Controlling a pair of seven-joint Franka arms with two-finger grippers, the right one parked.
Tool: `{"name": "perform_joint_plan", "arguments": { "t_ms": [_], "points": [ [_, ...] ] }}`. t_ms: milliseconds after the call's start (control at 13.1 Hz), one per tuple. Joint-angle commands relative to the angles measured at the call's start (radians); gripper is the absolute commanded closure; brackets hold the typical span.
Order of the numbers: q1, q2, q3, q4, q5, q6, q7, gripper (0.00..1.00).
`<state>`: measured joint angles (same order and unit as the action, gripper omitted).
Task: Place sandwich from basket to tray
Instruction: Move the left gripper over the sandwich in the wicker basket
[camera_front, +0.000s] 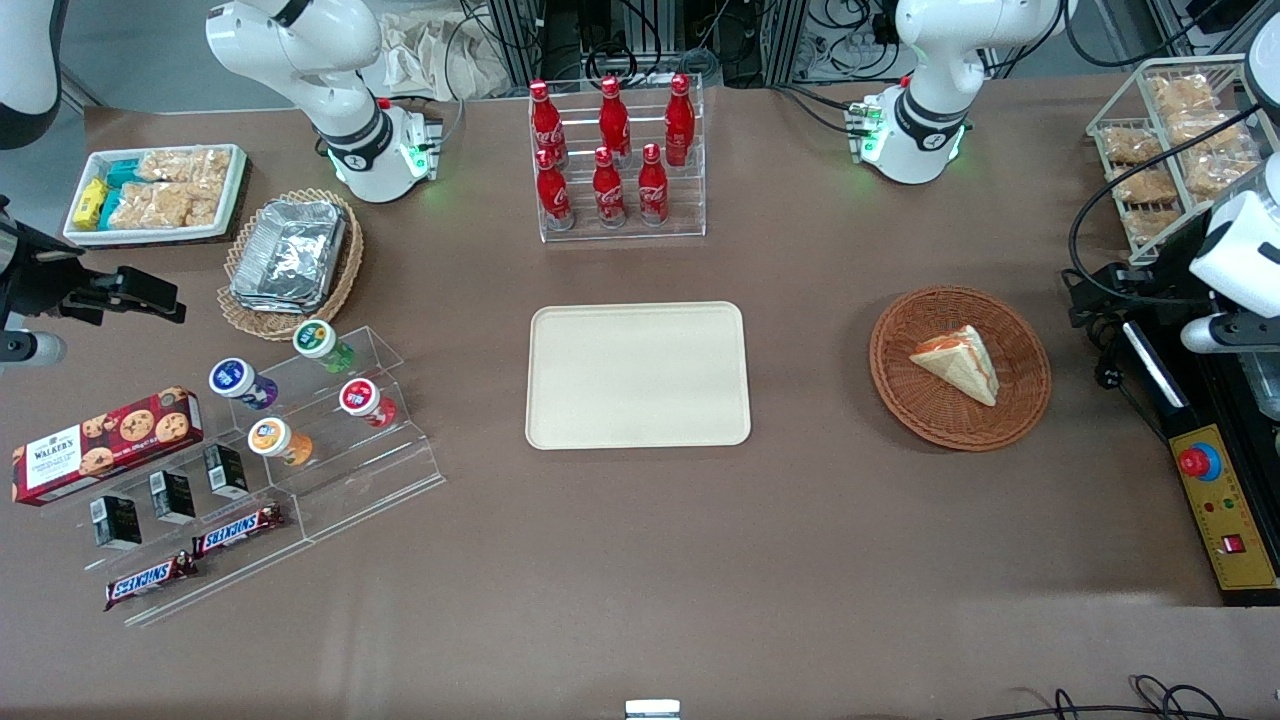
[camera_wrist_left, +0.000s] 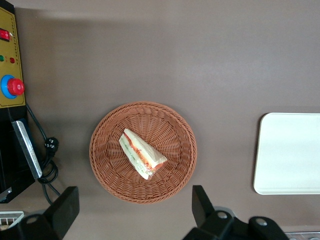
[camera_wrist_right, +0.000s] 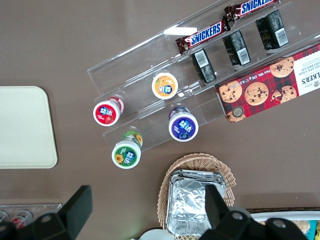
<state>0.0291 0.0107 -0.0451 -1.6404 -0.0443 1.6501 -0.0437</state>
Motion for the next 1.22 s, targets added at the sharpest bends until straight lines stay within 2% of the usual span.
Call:
{"name": "perform_joint_plan", "arguments": {
  "t_ms": [0,305,610,763,992,1144],
  "points": [
    [0.003,0.008,-0.002,0.024,0.009,-0.021,-0.004,0.00],
    [0.011,0.005,0.004,0.031,0.009,-0.061,-0.062,0.00],
    [0.017,-0.023,0.004,0.010,0.009,-0.067,-0.489,0.00],
    [0.018,-0.046,0.005,-0.022,0.011,-0.065,-0.542,0.00],
    [0.032,-0.099,0.010,-0.157,0.035,-0.027,-0.691,0.00],
    [0.034,-0.144,0.010,-0.281,0.035,0.063,-0.807,0.00]
  ]
}}
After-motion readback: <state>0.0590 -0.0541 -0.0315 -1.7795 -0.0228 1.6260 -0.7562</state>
